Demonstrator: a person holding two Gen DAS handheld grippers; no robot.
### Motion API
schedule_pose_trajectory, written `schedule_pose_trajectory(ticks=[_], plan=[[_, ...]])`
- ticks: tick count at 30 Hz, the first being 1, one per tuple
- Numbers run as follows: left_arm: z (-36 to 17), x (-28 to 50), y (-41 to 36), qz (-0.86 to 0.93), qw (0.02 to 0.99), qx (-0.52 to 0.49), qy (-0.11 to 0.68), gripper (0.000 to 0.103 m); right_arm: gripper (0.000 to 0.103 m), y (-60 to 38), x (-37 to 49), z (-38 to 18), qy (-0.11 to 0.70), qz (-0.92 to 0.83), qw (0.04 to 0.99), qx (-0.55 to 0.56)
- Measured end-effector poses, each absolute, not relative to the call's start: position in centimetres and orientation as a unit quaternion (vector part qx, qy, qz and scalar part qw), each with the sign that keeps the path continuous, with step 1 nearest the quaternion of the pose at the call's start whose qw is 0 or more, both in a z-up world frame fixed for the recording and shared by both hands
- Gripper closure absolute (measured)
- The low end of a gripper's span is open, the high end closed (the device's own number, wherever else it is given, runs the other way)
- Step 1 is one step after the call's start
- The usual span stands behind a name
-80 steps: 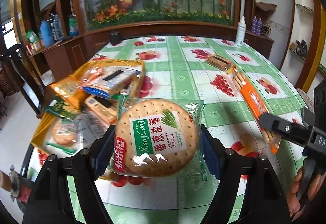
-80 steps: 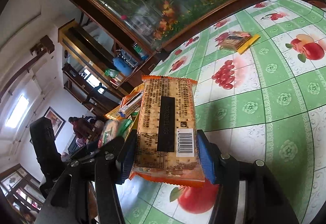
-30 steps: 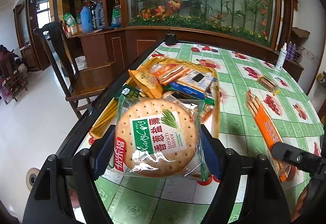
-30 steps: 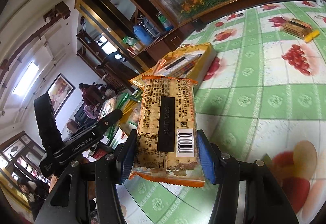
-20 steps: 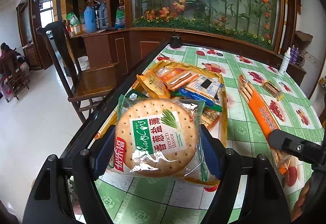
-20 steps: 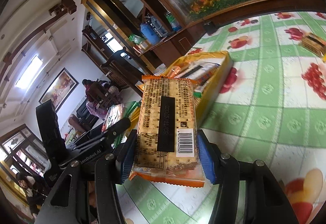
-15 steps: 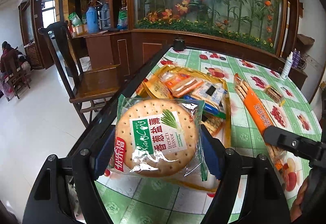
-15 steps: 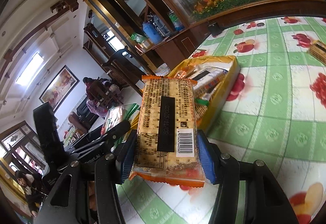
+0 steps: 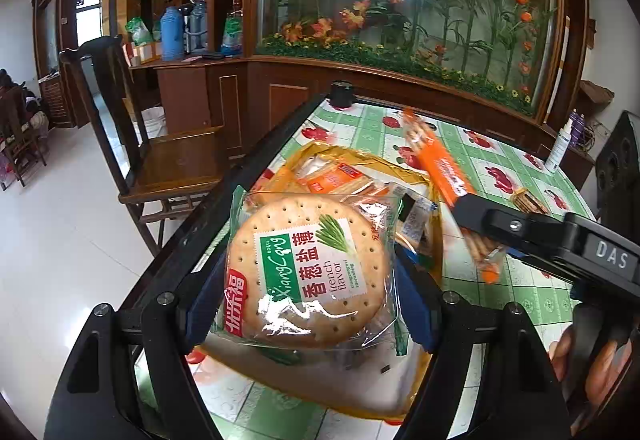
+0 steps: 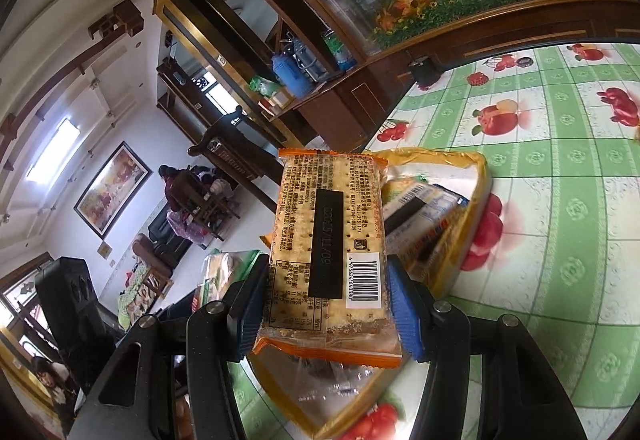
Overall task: Organize snacks
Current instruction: 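Carry the brown cracker pack and XiangCong pack over the white tray, then lower both packs into the white tray and open both tools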
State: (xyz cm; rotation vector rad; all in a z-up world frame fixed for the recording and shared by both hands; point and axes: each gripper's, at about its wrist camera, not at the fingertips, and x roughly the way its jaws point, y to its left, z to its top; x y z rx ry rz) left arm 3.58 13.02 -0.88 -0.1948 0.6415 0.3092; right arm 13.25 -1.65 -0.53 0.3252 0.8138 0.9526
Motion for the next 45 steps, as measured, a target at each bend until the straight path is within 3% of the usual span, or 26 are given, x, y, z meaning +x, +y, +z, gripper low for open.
schedule_pose_trajectory(ticks=[45], plan=[[-3.6,6.8,12.4,0.150,0.918,-0.098,0.354,0.026,0.046,2.6,15.9,-0.3,0.385,0.436,0.807,0.109]])
